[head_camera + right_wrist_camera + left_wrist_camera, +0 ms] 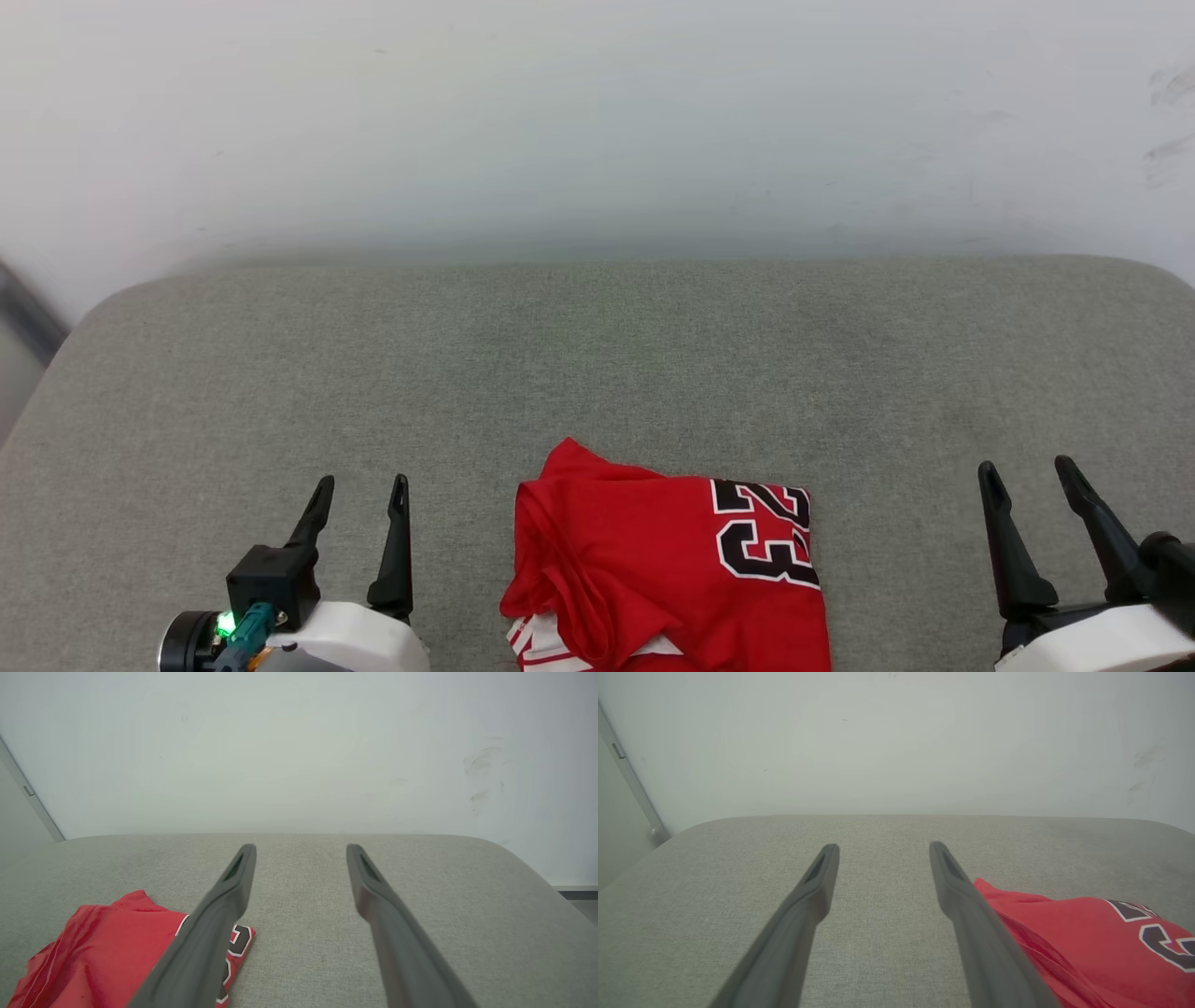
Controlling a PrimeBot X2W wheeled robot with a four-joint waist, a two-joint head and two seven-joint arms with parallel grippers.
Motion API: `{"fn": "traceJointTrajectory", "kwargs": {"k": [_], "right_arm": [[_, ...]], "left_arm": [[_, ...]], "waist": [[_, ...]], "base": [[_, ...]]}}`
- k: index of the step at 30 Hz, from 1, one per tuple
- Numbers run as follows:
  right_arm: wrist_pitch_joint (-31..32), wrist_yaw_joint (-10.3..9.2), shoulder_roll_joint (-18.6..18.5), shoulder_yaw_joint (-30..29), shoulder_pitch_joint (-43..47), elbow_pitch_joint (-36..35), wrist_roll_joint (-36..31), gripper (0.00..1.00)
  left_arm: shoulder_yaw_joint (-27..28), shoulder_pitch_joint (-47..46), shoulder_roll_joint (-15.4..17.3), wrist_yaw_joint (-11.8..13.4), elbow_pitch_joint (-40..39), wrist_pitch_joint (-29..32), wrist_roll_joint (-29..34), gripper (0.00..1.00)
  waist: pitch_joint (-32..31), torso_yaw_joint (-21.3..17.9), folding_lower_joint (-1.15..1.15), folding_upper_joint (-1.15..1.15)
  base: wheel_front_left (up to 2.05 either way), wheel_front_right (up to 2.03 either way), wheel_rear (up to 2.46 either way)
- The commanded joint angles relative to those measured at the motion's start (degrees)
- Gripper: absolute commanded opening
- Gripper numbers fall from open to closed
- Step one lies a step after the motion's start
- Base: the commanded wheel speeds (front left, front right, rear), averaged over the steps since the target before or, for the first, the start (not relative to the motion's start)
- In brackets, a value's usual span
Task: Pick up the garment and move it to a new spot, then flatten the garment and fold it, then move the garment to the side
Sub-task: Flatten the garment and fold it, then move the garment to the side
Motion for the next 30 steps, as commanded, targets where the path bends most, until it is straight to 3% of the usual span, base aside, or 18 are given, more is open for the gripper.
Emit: {"fn": "traceJointTrajectory", "kwargs": {"k": [1,8,13,22,26,30], "right_arm": [[-0.1,-0.02,0.1,0.3,0.1,-0.5,0.4,1.00],[1.4,-0.02,0.2,-0.1,0.0,-0.1,0.7,1.00],[8.3,-0.03,-0.5,-2.1,0.3,3.2,7.7,1.00],[31.0,-0.01,-5.8,-10.1,-5.0,17.1,23.6,1.00],[44.2,-0.01,-3.6,-12.6,-8.8,21.7,30.9,1.00],[53.3,-0.01,-0.1,-13.8,-12.7,24.6,34.0,1.00]], "left_arm": [[-0.1,0.4,-0.2,-0.1,0.3,-0.4,-0.2,1.00],[0.1,-0.6,-0.6,-0.3,0.7,-0.6,-0.7,1.00],[1.2,-0.9,-1.0,0.0,0.5,-0.9,-1.1,1.00],[2.0,-3.2,-2.3,-0.4,-0.7,-1.3,0.3,1.00],[2.0,-4.6,-3.0,-0.8,-1.0,-1.3,1.2,1.00],[2.0,-6.1,-3.9,-1.4,-0.9,-1.4,1.9,1.00]], "waist": [[0.1,-0.1,0.01,0.00],[0.4,-0.3,0.01,0.00],[1.2,-0.6,0.01,0.00],[5.4,1.3,0.01,0.00],[7.6,3.1,0.01,0.00],[9.5,4.7,0.01,0.00]], "base": [[0.00,0.00,0.00],[0.00,0.00,0.00],[0.00,0.00,0.00],[0.00,0.00,0.00],[0.00,0.00,0.00],[0.00,0.00,0.00]]}}
